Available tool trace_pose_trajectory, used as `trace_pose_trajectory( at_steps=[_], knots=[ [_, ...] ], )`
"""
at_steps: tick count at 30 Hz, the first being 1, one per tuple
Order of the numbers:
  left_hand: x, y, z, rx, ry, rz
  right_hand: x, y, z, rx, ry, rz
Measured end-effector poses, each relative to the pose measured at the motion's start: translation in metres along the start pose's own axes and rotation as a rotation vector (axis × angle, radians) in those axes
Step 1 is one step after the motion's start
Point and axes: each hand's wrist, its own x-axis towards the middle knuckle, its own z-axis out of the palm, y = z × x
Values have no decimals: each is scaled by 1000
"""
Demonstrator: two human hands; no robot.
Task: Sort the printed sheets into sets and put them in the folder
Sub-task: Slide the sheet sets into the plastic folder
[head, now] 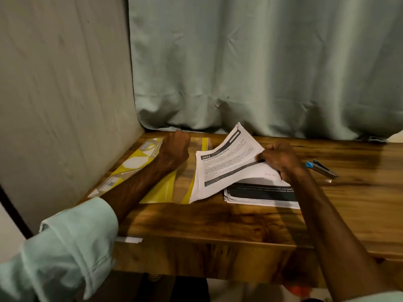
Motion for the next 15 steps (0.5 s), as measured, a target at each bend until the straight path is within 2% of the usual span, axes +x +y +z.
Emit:
trace_pose_trajectory(
  at_steps=[6,12,15],
  knots=[
    [-3,7,-6,112,-18,122,18,-23,35,85,68,-64],
    [-4,9,-5,81,-17,114,10,-15,76,-67,175,-154],
    [-2,7,-3,5,-12,87,5,-7,86,-58,215,-177]
  ],
)
